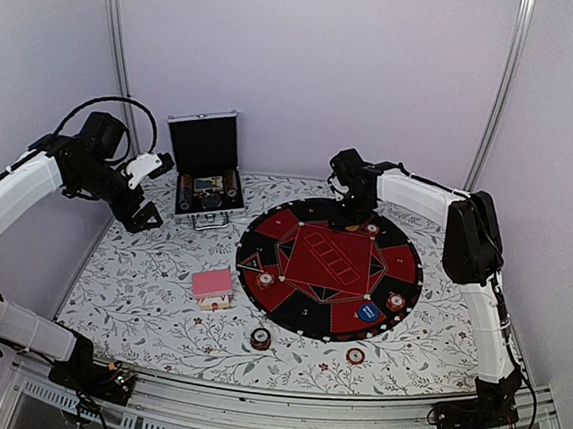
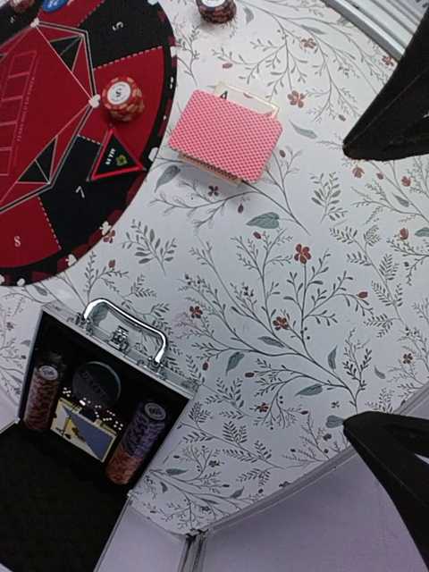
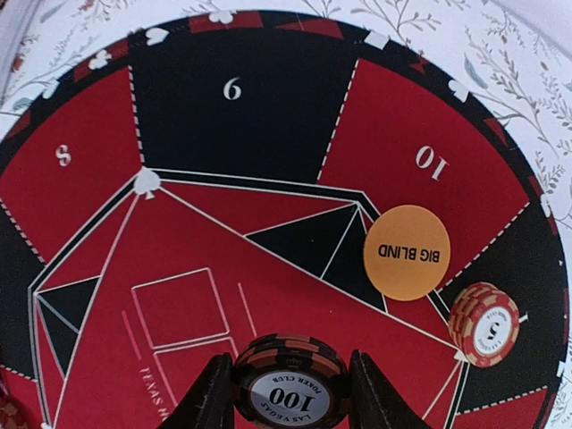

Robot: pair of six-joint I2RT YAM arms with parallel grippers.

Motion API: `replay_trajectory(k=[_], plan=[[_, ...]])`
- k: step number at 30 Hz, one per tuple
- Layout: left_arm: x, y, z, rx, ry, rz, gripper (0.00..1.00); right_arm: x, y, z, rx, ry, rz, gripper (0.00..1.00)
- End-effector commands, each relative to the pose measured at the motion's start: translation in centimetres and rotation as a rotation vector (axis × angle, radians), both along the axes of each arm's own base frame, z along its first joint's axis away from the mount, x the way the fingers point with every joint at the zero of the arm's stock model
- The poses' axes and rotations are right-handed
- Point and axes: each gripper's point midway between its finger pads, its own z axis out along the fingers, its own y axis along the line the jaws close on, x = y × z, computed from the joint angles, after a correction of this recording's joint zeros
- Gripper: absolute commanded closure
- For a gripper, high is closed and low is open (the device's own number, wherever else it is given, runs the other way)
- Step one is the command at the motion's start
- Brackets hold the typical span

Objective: Distribute texas hold em gaming equipment

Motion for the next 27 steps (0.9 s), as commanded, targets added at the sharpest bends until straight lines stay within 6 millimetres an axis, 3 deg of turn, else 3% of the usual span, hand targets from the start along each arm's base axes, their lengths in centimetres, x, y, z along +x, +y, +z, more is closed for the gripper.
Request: replay_trajectory(k=[1,10,27], plan=[[0.0,-0.3,-0.4,0.015,0.015,-0.019,0.0,1.5,0.4,-2.0,0.004,-0.004,0.007,0.77],[0.2,0.0,-0.8,0.034,0.014,-0.019,0.0,2.5,-0.4,-4.9,-0.001,0.022,-0.013,0.77],[0.8,0.2,-0.8,0.06,-0.008,-0.021,0.0,4.8,-3.0,-6.7,-0.018,0.023,-0.047,0.77]])
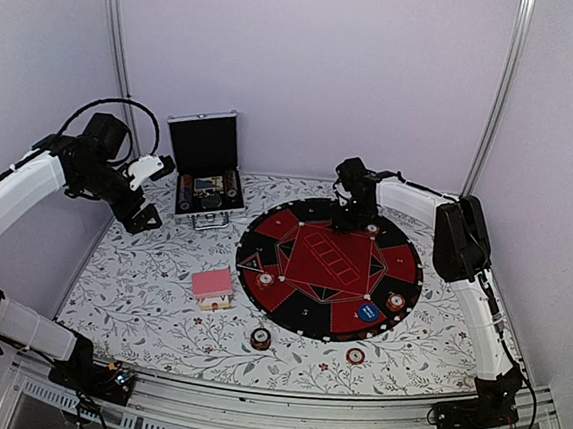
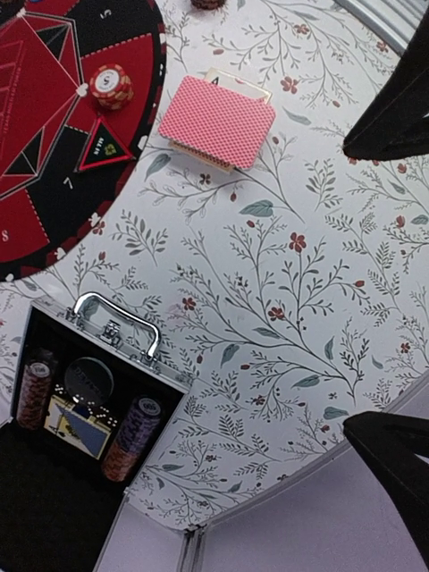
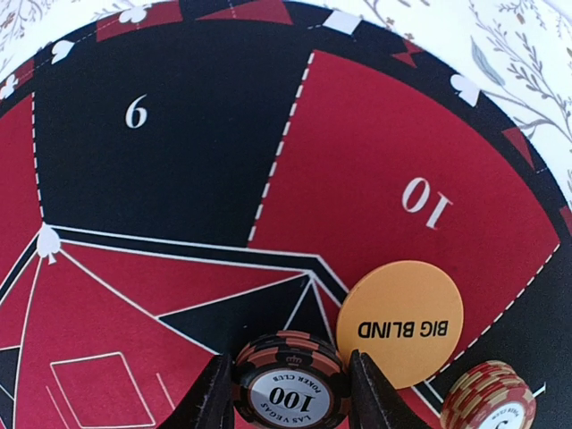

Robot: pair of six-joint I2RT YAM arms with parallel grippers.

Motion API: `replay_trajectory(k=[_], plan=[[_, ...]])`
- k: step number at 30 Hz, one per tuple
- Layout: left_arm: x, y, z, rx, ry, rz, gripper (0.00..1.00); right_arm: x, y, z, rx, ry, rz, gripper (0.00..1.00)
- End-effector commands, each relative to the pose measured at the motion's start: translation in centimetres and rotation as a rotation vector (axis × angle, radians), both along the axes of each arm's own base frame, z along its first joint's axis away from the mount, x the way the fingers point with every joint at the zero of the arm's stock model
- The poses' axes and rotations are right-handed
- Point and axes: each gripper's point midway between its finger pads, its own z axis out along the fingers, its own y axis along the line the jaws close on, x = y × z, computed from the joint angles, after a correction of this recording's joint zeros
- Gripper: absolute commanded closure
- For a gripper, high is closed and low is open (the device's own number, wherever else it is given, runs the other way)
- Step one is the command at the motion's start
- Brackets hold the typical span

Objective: Distribute texas hold em gaming equipment

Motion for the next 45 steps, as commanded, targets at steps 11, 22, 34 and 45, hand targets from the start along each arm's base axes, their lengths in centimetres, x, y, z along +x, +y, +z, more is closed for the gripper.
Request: replay_trajectory(k=[11,22,34,45], plan=[[0.5,-0.2,-0.4,0.02,-0.003,-0.015,0.0,0.6,-0.8,-1.9,-0.022,0.026,0.001,0.74],[0.5,-0.3,0.1,0.01,-0.006,-0.008,0.0,1.1,-0.2,2.9,0.03,-0.043,-0.017,0.34],[0.1,-0.3,0.7,0.0,-0.009,-0.013,0.0,-5.5,7.7,12.8,0.101,-0.163,0.149,0.3],[0.0,-0.4,0.7,-0.02,0.002,-0.003,0.0,-26.6,17.0,12.0,0.128,0.002,0.499,0.19]])
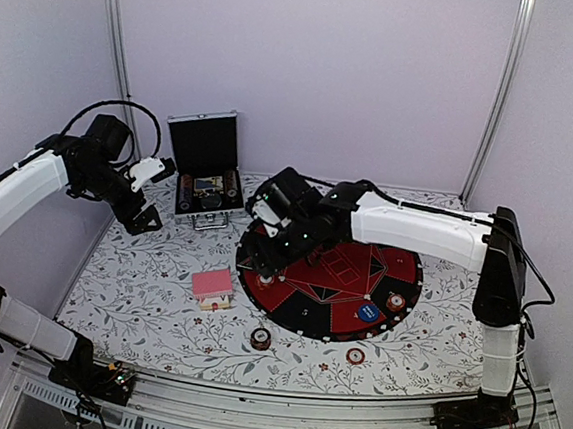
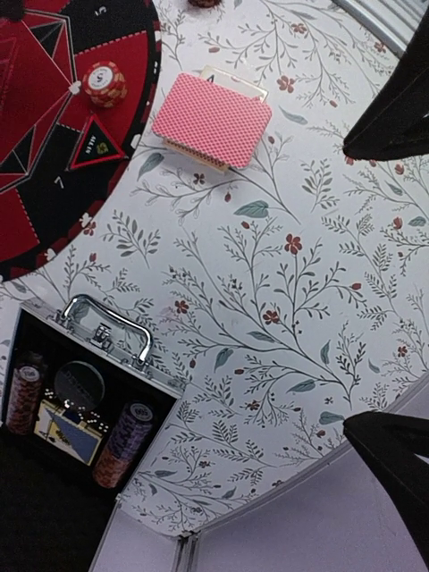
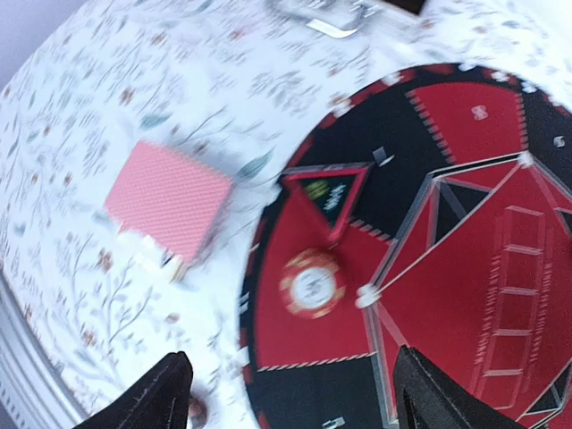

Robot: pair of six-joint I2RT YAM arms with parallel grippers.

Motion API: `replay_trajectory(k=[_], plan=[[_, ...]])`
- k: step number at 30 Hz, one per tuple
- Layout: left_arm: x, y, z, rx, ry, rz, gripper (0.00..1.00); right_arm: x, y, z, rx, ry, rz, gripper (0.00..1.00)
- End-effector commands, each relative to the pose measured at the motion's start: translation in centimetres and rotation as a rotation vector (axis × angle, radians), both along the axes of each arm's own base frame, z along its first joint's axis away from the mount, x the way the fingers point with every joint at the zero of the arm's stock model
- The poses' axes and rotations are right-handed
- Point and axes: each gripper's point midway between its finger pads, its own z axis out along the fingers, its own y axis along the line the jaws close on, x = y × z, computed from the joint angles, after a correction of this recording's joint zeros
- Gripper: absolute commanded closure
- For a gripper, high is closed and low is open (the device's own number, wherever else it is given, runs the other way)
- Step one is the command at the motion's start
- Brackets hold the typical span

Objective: Distribute texas hold em gaming equipment

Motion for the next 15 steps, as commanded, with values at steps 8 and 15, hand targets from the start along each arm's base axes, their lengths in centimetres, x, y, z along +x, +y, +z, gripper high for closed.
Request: replay_trajectory(k=[8,15], plan=[[-0.4,-0.6,1.2,-0.048,-0.002,0.008,0.0,-13.9,1.7,-5.3,-0.114,0.192,0.181,0.14],[-1.4,-0.9,0.2,-0.074,0.029,0.013,0.0,-15.0,1.8,-7.9,-0.148,0.221,0.204,0.16]])
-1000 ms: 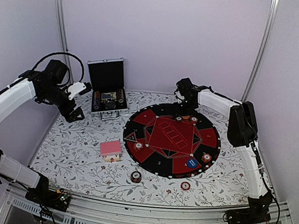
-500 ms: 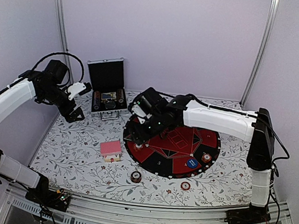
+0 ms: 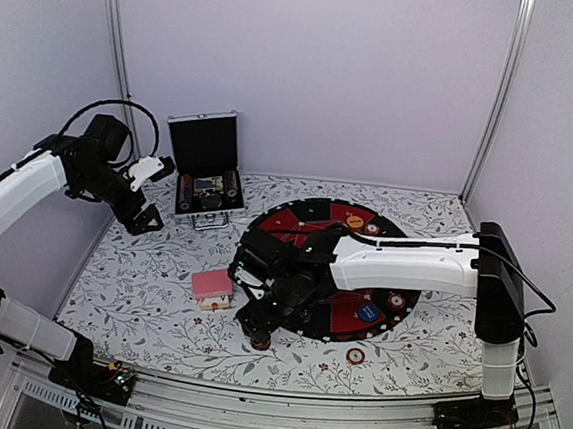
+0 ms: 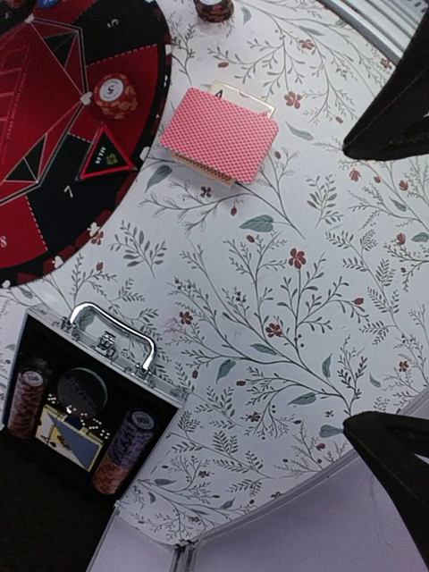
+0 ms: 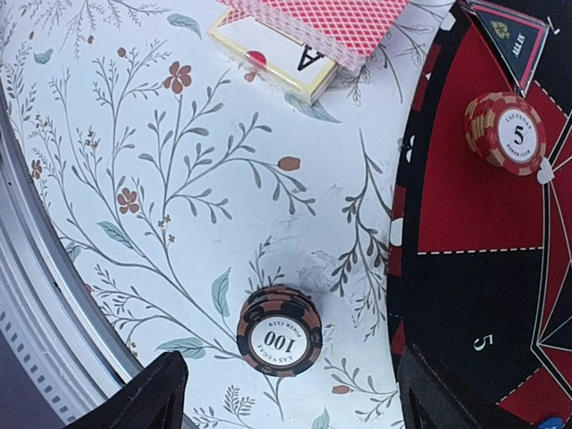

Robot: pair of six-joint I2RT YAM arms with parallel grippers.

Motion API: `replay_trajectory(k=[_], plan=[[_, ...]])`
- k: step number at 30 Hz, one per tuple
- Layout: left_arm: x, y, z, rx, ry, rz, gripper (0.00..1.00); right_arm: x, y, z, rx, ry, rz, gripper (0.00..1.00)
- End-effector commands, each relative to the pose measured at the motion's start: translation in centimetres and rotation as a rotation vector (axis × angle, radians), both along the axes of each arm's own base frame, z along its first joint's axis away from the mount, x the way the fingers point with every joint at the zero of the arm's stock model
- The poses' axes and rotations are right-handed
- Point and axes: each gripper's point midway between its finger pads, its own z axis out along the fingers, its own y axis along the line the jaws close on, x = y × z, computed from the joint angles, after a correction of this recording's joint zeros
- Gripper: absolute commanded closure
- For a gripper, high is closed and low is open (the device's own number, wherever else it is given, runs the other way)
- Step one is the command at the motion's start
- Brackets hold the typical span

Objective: Distribute texas hold em gaming equipment

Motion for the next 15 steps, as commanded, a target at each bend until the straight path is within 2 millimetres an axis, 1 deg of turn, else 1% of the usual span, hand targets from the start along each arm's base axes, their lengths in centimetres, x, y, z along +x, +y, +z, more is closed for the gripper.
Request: replay_trajectory(k=[1,7,15], plan=[[-1.3,-0.5,-0.3,-0.031,0.021,-0.003,0.0,-0.7,0.4,-1.0,-0.003,0.022,0.007,0.16],[-1.5,-0.5,-0.3,-0.032,0.02,-0.005,0.0,-0.7,1.1,-2.2,-0.029,0.018,0.023,0.21],[-1.4,-0.7,-0.4,-0.03,0.025,-0.007,0.0,-0.4,1.0,-3.9,-0.071,0.012,0.026,0.27]])
